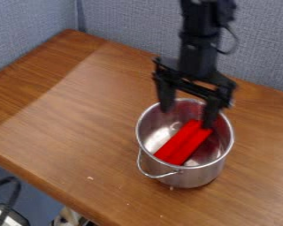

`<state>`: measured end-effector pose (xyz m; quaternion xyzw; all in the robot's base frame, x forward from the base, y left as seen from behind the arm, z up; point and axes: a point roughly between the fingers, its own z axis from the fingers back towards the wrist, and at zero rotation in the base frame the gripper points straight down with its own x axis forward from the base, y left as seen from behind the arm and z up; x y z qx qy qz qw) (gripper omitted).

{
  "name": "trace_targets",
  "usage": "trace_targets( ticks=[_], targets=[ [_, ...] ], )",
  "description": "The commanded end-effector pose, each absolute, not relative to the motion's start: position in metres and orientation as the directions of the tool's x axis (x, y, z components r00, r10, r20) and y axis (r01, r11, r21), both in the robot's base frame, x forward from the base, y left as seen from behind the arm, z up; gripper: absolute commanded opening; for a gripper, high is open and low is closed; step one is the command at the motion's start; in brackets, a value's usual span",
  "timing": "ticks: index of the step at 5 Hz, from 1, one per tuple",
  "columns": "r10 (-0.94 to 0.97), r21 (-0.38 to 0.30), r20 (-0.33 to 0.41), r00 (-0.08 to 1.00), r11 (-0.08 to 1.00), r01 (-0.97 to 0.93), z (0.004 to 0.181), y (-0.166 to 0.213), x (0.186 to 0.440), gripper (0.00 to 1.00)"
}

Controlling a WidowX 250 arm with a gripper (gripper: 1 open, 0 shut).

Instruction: Move the red object from the metal pot to the table

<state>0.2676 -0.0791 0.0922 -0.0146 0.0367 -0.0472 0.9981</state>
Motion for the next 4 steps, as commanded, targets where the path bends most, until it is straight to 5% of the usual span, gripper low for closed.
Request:
trace_targets(
  ticks=[1,4],
  targets=[
    [-0.116,-0.033,-0.007,0.993,0.993,0.115,0.093,-0.098,0.268,1.00],
    [-0.149,0.028,0.010,0.989,0.989,0.149,0.063,-0.117,0.258,1.00]
  ],
)
